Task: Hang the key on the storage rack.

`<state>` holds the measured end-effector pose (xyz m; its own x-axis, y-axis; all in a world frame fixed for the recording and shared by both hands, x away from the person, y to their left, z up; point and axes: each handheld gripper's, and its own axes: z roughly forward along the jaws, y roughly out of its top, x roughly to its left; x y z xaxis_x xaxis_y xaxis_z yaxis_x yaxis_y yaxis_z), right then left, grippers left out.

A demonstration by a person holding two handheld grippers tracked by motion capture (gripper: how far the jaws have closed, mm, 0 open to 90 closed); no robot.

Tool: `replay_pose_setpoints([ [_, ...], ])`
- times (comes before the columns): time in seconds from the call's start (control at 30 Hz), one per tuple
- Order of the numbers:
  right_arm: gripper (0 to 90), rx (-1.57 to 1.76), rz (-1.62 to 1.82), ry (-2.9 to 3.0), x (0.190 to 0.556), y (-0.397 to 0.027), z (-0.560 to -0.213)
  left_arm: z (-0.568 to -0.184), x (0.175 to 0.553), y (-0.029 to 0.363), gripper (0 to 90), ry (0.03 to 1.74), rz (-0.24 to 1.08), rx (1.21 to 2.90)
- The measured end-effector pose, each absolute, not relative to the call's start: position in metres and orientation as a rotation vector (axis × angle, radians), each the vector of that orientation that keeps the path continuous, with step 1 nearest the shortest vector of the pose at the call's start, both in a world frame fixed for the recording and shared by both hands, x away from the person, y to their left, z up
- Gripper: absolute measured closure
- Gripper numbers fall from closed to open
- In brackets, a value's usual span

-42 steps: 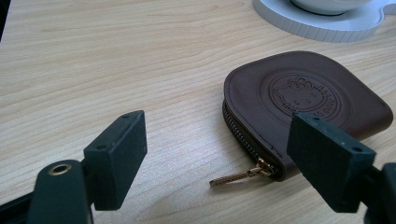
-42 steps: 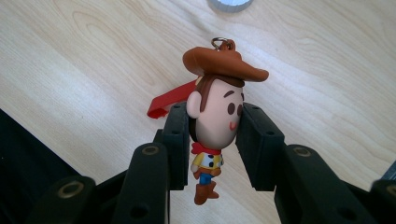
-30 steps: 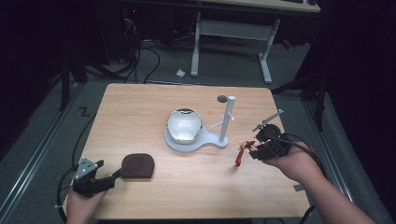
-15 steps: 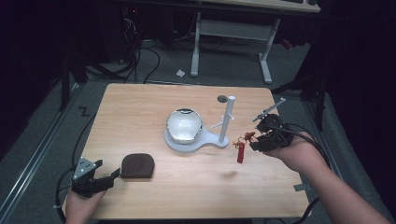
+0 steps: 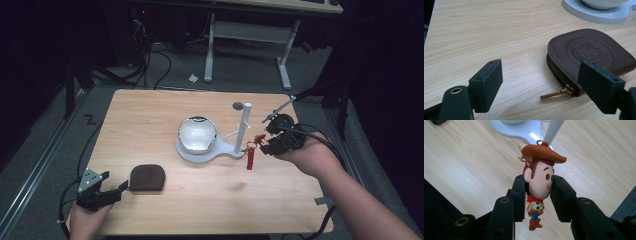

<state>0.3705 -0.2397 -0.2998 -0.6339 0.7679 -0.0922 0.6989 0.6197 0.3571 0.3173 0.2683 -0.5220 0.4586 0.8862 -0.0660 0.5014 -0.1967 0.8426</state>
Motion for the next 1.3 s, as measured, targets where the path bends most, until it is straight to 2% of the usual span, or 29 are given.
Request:
replay_pose_setpoints([
  [0.87,66.2,1.167,0.449,2.538,0.39,-0.225,-0.269,-0.521,0.316,0.269,20.5,1.169,0.558,1.842],
  [1.3,66.2,1.209,0.432,2.523,0.393,-0.239,-0.281,-0.521,0.316,0.269,20.7,1.169,0.559,1.842],
])
